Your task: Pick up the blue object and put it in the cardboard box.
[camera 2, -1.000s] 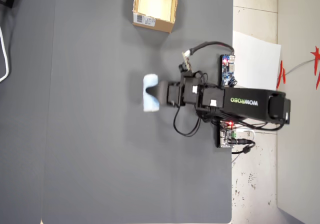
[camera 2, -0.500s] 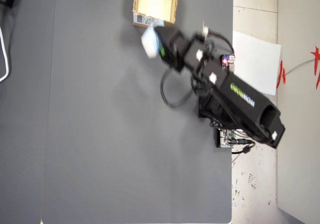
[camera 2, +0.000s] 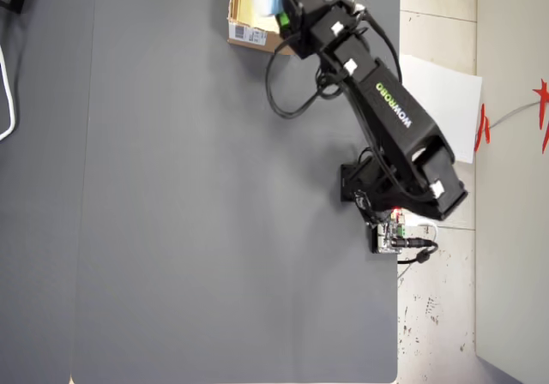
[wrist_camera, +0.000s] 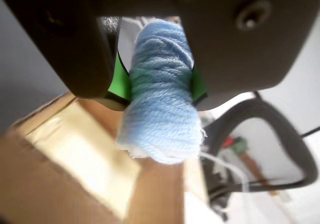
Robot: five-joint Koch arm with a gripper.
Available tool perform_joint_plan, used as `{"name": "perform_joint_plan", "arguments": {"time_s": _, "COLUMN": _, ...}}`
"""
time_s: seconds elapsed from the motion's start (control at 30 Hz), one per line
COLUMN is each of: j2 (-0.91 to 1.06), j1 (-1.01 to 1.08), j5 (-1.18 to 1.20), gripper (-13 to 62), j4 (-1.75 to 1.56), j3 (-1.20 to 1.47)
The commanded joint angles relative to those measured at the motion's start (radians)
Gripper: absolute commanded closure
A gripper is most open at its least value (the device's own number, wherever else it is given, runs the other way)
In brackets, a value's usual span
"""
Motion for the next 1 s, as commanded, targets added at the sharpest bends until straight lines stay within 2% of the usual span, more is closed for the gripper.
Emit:
{"name": "perform_joint_plan", "arguments": {"time_s": 0.0, "j2": 0.008, "j1": 0.008, "j5": 0.037, "gripper": 28.3, "j4": -0.009, "j3": -0.081}}
{"name": "perform_joint_plan", "arguments": {"time_s": 0.13, "j2": 0.005, "j1": 0.014, "j5": 0.078, "gripper": 19.2, "j4": 0.000, "j3": -0.074}}
{"name": "perform_joint_plan", "arguments": {"time_s": 0.27, "j2": 0.008, "j1": 0.014, "j5": 0.097, "gripper": 16.3, "j4": -0.002, "j3": -0.067}}
{"name": "perform_joint_plan", "arguments": {"time_s": 0.57, "j2": 0.101, "j1": -0.048, "j5": 0.158, "gripper": 15.5, "j4": -0.087, "j3": -0.021}}
{"name": "perform_joint_plan", "arguments": {"time_s": 0.97, "j2": 0.325, "j1": -0.397, "j5": 0.422, "gripper": 15.5, "j4": -0.316, "j3": 0.250}}
